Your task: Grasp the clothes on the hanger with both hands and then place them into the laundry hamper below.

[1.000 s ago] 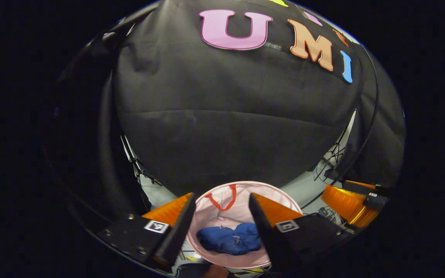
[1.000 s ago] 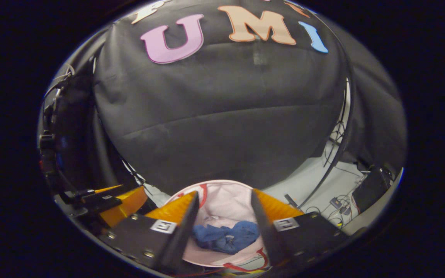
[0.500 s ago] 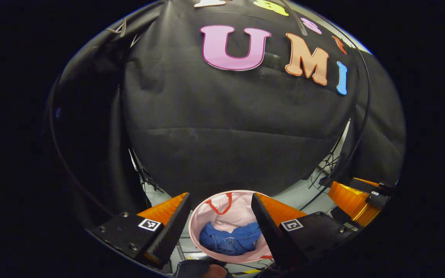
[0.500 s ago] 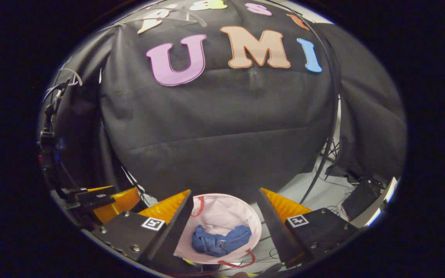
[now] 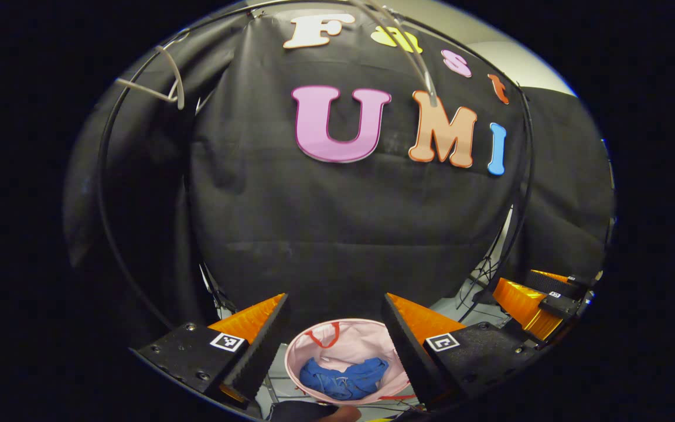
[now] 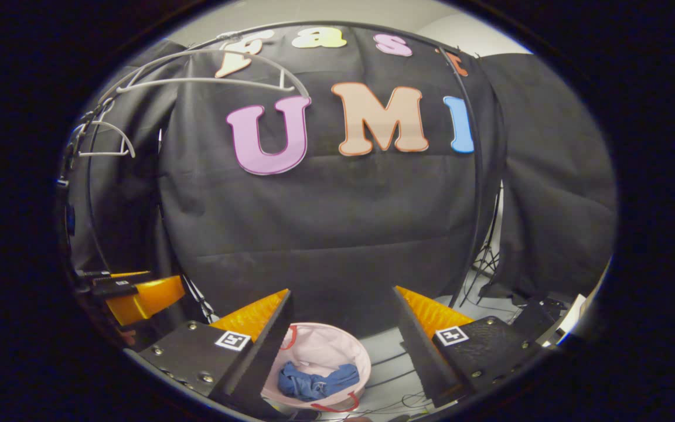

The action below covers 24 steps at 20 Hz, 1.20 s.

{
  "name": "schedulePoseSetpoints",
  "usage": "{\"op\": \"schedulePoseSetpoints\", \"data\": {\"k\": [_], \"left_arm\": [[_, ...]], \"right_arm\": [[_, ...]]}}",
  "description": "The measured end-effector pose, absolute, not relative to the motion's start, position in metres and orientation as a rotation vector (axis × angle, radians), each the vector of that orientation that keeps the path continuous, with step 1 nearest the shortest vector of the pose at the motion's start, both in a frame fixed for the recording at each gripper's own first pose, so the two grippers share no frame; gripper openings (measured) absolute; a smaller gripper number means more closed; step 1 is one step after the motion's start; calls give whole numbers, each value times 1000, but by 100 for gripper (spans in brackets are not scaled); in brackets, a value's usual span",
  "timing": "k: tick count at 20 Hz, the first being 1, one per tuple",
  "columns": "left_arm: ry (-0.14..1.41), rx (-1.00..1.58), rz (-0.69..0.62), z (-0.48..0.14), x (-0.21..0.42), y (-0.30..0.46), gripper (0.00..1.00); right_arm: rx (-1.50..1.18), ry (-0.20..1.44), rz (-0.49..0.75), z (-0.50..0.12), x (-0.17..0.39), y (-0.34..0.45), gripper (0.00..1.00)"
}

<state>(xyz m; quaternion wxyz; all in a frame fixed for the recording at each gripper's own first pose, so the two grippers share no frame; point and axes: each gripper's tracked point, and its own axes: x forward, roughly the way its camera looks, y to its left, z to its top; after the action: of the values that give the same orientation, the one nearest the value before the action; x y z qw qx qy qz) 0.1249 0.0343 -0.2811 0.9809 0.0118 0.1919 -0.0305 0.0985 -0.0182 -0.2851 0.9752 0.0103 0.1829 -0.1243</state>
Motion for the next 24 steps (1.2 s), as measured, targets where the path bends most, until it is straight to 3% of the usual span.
{"op": "schedulePoseSetpoints", "data": {"k": [11,12,24], "left_arm": [[199,37,-12,-170,114,27,93],[182,42,-12,-161,112,27,96],[30,52,-26,-81,81,13,93]], "right_arm": [[-46,188,-258,-170,72,-44,99],[-59,171,-261,-164,71,-48,100],[-39,19,-230,-83,31,-35,98]]}}
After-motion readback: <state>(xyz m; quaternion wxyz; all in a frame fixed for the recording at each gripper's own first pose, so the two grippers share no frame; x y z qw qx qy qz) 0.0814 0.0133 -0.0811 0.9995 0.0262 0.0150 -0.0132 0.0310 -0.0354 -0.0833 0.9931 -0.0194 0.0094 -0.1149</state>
